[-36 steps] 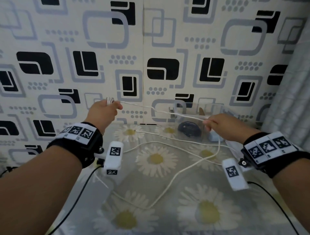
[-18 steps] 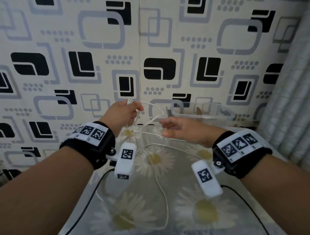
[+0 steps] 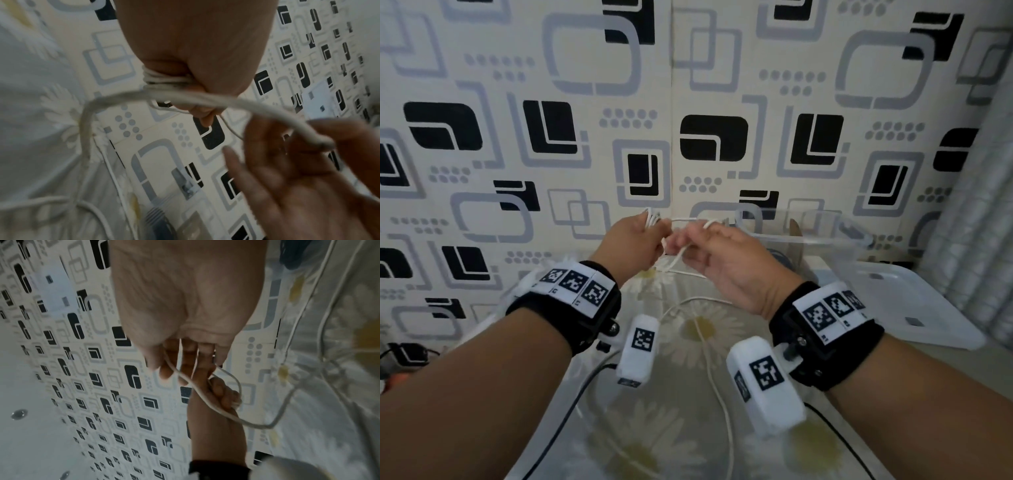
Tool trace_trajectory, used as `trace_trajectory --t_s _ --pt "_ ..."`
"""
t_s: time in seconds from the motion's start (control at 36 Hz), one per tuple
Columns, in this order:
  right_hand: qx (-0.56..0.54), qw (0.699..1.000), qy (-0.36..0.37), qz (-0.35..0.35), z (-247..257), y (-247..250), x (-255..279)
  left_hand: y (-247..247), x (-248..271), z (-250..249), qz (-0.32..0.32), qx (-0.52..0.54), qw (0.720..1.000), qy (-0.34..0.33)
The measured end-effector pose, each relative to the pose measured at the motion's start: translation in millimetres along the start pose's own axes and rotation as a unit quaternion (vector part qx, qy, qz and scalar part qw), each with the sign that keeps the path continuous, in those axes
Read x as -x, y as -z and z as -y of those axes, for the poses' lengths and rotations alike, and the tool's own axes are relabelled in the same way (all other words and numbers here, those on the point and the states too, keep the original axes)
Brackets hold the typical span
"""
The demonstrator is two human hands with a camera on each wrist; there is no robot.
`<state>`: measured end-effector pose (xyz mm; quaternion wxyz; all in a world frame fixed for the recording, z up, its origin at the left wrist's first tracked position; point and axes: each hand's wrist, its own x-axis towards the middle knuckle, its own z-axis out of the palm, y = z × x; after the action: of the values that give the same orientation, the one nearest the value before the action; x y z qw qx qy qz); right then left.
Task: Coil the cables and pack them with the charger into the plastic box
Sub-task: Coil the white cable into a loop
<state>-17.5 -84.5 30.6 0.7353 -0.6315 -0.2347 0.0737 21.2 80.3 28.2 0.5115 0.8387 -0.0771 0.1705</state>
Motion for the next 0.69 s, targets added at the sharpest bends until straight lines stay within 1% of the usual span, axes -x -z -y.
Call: trace_trajectory --t_s 0.06,0.11,0.17,0.22,0.28,0.33,0.36,0.42,0.47,0.53,0.61,0.69 --pt "-0.032 0.998 0.001 -0.05 4.2 5.1 -5.1 1.0 -1.5 6.2 0.006 -0.017 1.0 0.009" --pt "-0.028 0.99 0.001 -0.14 7.8 14.2 -13.2 3.0 -3.4 13.1 0.025 -0.035 0.999 0.021" --pt "0.056 0.968 0.005 -0.244 8.0 25.2 -22.4 4.1 -4.1 19.2 0.061 -0.058 0.996 0.028" --pt "0.141 0.938 0.027 -0.316 3.7 35.0 -31.7 2.7 -3.1 23.0 0.103 -0.102 0.989 0.027" --pt "0.169 0.92 0.048 -0.35 -2.2 40.8 -39.0 -0.8 -2.3 24.1 0.148 -0.135 0.979 0.028" --pt "0.199 0.909 0.072 -0.359 -7.2 44.3 -42.0 -5.0 -2.2 24.3 0.194 -0.128 0.972 0.038" --pt "0.218 0.903 0.084 -0.362 -9.3 46.0 -43.3 -6.7 -2.5 24.8 0.211 -0.104 0.971 0.048" --pt "0.236 0.895 0.096 -0.367 -15.9 50.7 -48.0 -8.2 -3.7 27.2 0.238 -0.012 0.968 0.074" --pt "0.226 0.898 0.087 -0.367 -25.8 56.4 -54.8 -7.2 -6.7 31.6 0.259 0.096 0.956 0.102" --pt "0.208 0.905 0.077 -0.362 -33.6 59.5 -60.1 -4.3 -11.0 36.5 0.271 0.201 0.932 0.129" --pt "0.241 0.901 0.071 -0.353 -44.0 64.2 -66.5 1.1 -19.6 44.0 0.272 0.356 0.88 0.155" --pt "0.258 0.903 0.076 -0.336 -53.7 64.1 -71.1 4.0 -27.0 51.5 0.256 0.451 0.84 0.158"
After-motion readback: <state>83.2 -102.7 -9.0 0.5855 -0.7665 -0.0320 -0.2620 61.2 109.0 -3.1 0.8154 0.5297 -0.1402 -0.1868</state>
